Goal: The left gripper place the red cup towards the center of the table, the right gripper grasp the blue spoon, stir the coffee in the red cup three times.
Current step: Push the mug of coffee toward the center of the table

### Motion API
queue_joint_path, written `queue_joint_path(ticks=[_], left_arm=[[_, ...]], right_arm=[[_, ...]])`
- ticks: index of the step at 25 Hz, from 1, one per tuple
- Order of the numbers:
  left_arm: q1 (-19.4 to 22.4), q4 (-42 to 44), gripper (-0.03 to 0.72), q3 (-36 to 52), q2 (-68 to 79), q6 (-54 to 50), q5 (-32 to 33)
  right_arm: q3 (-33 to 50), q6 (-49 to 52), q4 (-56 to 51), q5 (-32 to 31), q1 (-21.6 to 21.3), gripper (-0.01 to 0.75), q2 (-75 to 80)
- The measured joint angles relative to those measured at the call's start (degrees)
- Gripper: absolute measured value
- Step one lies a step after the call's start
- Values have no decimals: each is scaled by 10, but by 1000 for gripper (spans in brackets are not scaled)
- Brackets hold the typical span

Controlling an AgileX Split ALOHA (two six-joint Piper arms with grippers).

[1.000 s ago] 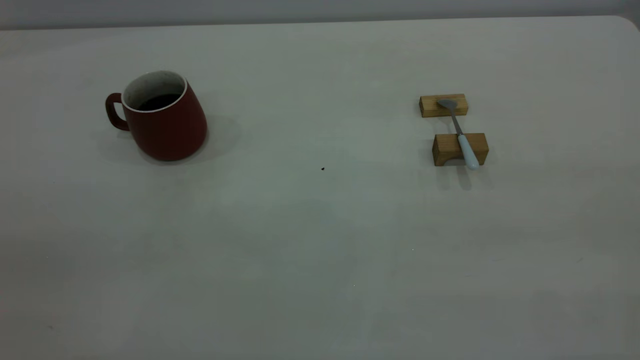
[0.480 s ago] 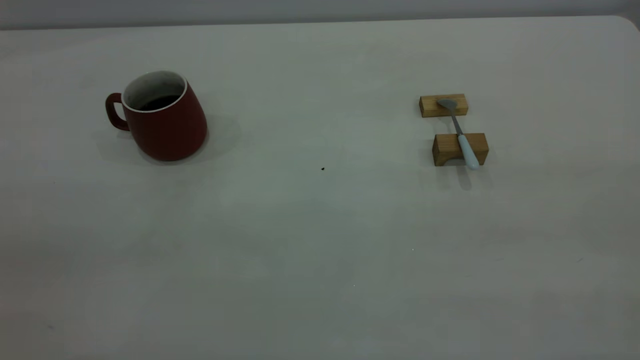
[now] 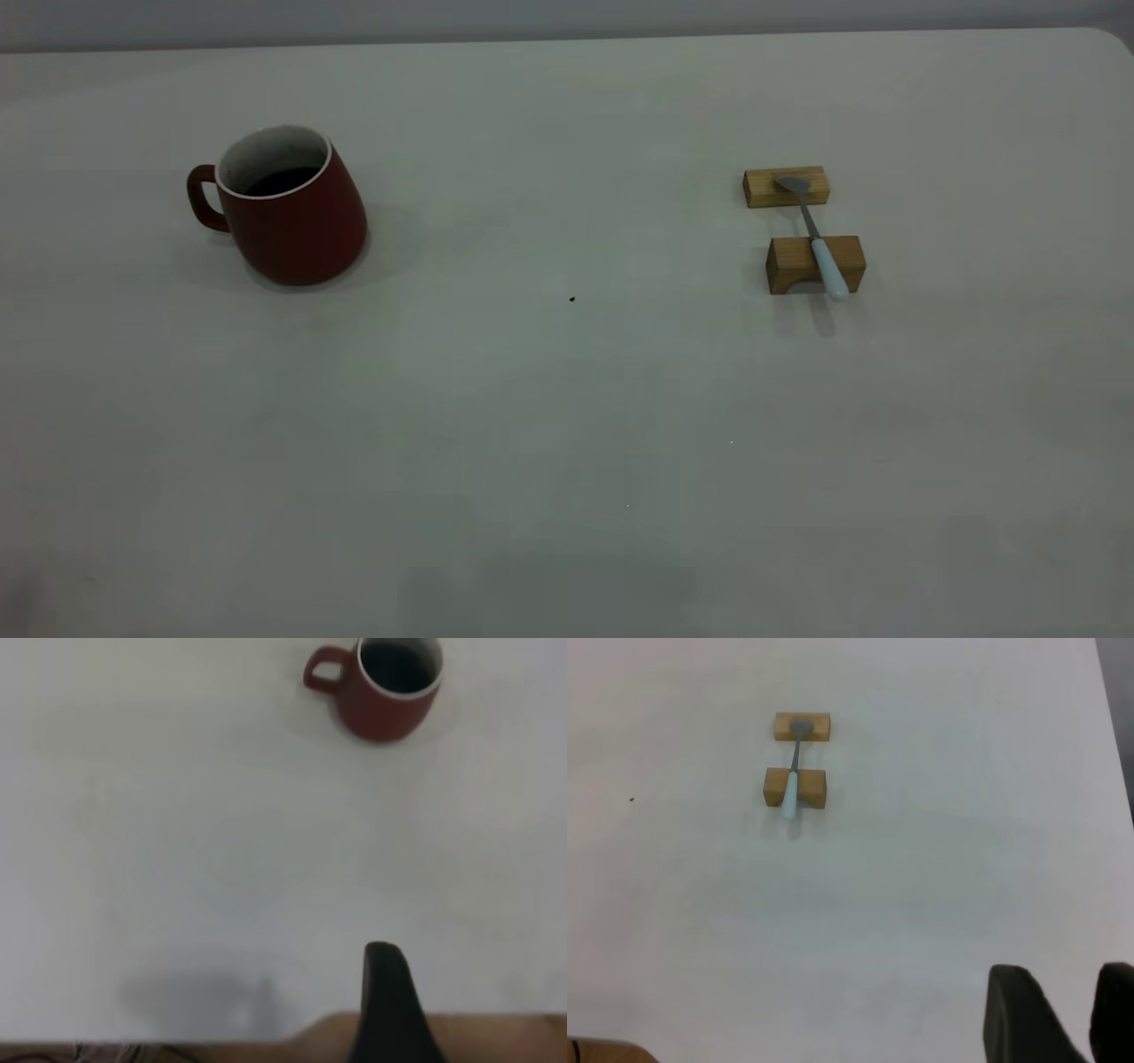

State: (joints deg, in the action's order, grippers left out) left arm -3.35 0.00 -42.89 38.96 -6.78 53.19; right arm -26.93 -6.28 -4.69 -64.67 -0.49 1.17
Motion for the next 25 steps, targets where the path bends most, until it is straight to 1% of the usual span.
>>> queue_joint_path(ticks=[5,8,11,14,18,21,25], left_arm=[[0,0,551,-58,225,-2,-90],[0,0,551,-106,363,-2,-125],[8,0,551,-173,493,12,-130],[24,0,551,-250,610,46,-110],[37,0,551,-360,730,146,-57],[38,16,551,-434,800,262,-39],[38,40,551,-510,887,457,-36]], right_arm=[[0,0,0,0,0,240,0],[0,0,0,0,0,240,0],[0,0,0,0,0,240,0],[0,0,0,0,0,240,0],[0,0,0,0,0,240,0],[0,0,0,0,0,240,0],[0,0,0,0,0,240,0]])
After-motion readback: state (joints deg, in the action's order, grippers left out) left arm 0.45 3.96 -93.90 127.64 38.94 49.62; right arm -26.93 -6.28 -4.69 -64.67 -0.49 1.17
